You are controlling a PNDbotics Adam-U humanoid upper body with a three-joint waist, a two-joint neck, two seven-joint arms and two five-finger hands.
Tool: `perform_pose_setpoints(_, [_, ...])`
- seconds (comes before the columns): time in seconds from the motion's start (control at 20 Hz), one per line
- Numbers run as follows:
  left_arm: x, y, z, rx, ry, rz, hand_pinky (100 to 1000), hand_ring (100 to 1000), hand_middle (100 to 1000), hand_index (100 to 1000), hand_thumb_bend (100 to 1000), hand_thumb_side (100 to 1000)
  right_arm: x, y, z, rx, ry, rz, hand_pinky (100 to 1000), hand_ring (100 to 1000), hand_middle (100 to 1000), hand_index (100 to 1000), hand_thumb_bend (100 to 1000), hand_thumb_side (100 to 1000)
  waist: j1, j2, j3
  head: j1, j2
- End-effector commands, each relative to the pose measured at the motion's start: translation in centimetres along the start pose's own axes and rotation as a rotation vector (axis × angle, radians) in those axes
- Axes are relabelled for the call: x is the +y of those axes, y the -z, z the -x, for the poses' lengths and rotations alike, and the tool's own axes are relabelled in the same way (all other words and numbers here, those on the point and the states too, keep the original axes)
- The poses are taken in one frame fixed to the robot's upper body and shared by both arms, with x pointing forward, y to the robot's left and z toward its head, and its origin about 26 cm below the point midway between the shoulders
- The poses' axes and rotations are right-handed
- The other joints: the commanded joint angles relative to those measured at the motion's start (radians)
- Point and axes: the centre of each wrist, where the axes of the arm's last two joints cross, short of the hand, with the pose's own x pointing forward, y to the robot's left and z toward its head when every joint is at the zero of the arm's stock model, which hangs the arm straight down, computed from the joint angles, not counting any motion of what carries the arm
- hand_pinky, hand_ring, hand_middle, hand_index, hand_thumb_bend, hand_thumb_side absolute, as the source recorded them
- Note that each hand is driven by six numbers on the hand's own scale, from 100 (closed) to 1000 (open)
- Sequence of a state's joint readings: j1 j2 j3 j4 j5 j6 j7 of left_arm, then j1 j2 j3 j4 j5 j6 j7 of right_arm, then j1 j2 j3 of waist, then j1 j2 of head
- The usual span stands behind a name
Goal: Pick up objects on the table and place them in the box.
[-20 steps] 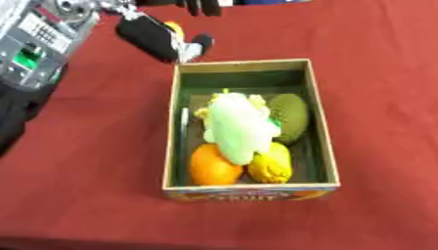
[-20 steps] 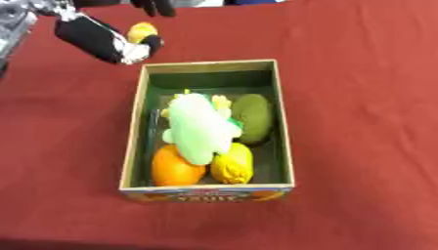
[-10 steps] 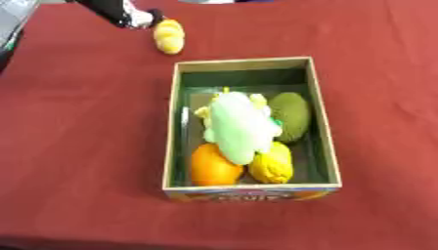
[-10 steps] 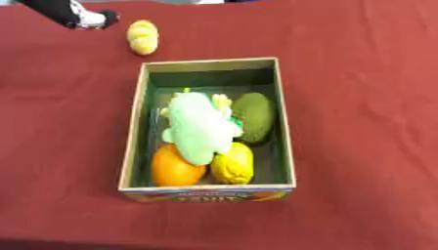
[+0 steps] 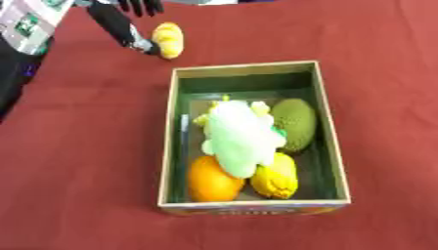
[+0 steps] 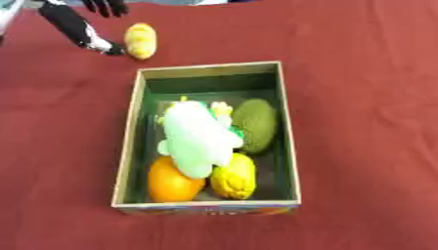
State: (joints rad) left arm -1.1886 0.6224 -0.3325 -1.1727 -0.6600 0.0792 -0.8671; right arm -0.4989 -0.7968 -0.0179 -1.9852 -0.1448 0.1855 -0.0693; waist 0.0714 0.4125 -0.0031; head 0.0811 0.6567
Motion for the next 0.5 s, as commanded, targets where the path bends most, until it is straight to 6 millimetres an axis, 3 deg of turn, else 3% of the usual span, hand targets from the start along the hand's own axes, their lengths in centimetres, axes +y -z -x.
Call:
perform_pose_setpoints(0.05, [1.2, -0.2, 1.1, 0.048, -0.017, -0.022, 857, 831, 808, 900, 494, 408, -0.7, 0.4, -1.0, -0.037, -0.028, -0.003, 792, 729, 788, 871, 100, 530, -0.005, -0.016, -0.006, 0.015, -0.031])
perform_pose_setpoints(0.2, [1.0, 0.5, 1.9, 0.091, -0.04, -0.018, 853, 830, 808, 899, 462, 422, -0.7, 0.4, -1.1, -0.04, -0.027, -0.002, 792, 729, 787, 871, 100, 530, -0.008, -0.009, -0.013, 0.023, -0.041])
perform_pose_setpoints(0.5, [0.6, 1.9, 3.3, 0.134, -0.049, -0.053, 848, 825, 802, 889, 401, 359, -0.5, 0.7, -1.4, -0.043, -0.019, -0.001, 792, 728, 787, 871, 100, 530, -0.016, 0.0, -0.017, 0.031, -0.049])
